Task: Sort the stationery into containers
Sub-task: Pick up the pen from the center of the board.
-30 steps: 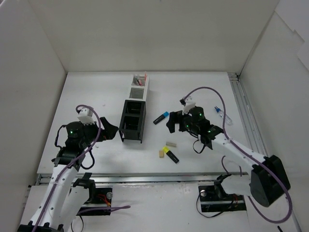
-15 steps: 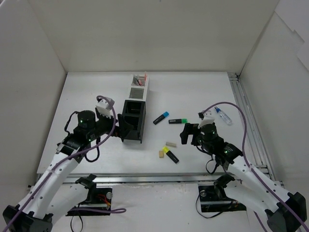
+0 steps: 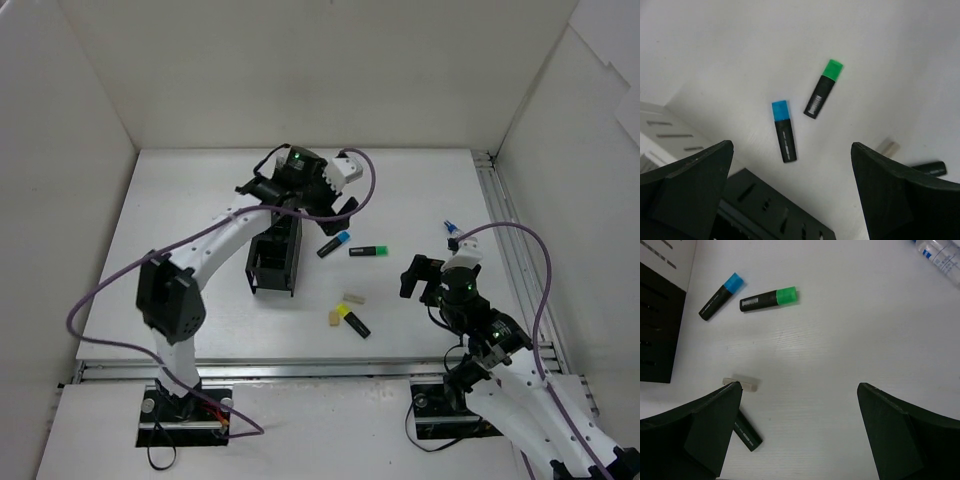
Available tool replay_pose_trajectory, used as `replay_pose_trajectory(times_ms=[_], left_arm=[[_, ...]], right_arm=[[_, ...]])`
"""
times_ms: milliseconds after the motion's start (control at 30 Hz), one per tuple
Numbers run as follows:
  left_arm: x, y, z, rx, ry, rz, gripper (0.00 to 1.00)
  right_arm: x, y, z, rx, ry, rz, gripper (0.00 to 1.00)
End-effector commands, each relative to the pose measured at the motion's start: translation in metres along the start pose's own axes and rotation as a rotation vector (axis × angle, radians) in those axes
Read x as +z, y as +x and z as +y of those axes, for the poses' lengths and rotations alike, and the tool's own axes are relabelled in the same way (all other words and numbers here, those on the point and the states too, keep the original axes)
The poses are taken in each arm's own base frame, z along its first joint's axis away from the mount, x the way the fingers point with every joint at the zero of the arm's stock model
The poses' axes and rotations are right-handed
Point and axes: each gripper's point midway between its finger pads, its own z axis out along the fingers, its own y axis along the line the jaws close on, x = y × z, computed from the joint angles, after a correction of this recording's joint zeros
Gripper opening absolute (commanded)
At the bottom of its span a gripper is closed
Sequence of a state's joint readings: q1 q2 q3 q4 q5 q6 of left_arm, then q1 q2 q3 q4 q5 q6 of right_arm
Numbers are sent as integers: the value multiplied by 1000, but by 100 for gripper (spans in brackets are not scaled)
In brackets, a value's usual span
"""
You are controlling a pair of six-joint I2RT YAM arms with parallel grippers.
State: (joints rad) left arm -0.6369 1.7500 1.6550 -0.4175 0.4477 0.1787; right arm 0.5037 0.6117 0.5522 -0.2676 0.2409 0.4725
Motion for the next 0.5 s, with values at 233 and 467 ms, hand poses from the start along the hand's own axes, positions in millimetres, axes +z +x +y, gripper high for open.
replay_pose_trajectory(times_ms=[233,467], left_arm=[[94,27,42,41,30,199,98],[114,77,50,7,-15,290,98]], right_arm=[[-13,-18,-12,20,58,-39,98],[-15,-10,-19,10,72,-18,98]])
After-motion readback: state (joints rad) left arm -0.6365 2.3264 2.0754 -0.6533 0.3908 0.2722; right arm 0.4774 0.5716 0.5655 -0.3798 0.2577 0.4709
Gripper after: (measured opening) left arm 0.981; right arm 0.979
